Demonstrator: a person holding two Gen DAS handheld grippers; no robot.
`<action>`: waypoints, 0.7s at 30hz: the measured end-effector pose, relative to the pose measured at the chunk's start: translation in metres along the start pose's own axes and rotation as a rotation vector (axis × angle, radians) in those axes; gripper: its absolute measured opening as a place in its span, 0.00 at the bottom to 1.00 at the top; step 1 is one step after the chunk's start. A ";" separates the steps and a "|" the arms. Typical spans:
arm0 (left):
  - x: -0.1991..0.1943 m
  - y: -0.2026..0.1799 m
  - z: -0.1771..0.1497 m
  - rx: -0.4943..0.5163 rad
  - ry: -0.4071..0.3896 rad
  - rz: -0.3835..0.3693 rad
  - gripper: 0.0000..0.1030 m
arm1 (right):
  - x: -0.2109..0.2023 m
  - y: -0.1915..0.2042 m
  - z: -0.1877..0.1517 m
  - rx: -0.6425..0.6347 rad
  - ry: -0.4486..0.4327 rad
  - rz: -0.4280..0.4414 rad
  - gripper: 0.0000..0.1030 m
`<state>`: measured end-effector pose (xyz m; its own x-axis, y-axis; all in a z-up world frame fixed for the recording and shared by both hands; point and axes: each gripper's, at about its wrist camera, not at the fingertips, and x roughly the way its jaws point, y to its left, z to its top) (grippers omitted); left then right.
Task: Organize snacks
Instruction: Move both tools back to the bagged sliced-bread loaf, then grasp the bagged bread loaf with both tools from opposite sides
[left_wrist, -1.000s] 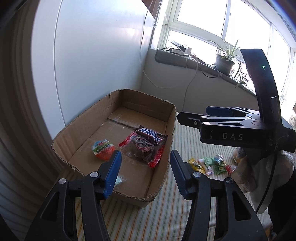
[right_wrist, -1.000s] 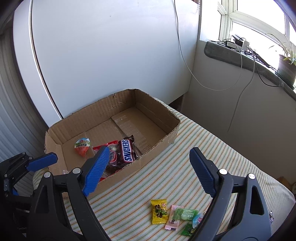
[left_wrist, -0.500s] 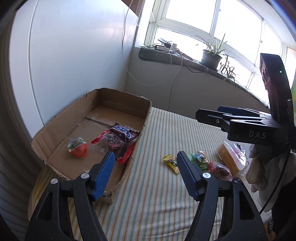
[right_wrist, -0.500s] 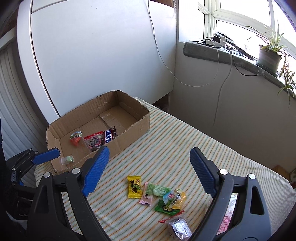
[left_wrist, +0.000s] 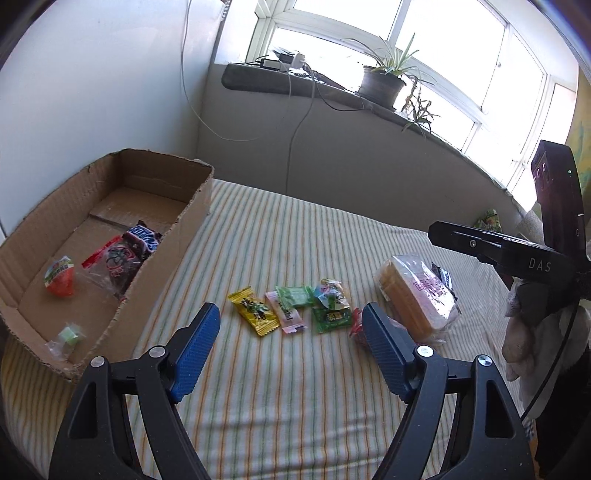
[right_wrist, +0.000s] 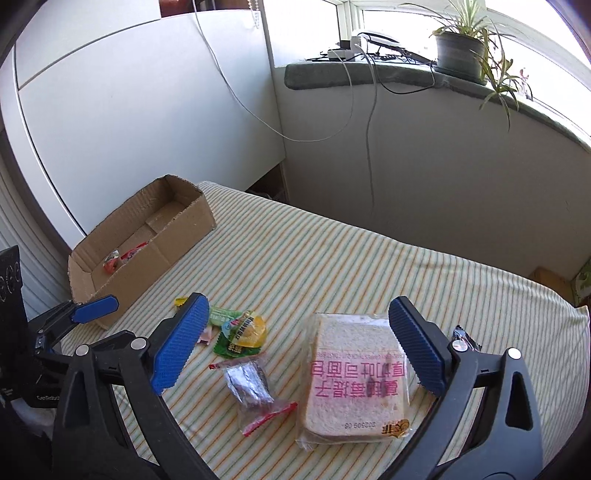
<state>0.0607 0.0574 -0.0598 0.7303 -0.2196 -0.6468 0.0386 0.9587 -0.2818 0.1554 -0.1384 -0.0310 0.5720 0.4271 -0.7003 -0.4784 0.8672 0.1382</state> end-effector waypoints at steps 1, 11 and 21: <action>0.002 -0.004 0.000 0.003 0.004 -0.012 0.77 | -0.001 -0.008 -0.002 0.021 0.008 0.003 0.97; 0.026 -0.057 0.001 0.068 0.054 -0.138 0.77 | 0.001 -0.062 -0.027 0.143 0.098 0.064 0.97; 0.056 -0.093 0.000 0.101 0.118 -0.250 0.75 | 0.013 -0.091 -0.047 0.250 0.156 0.165 0.94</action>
<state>0.0980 -0.0441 -0.0702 0.6052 -0.4650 -0.6461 0.2793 0.8841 -0.3747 0.1746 -0.2236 -0.0856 0.3824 0.5395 -0.7502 -0.3667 0.8338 0.4127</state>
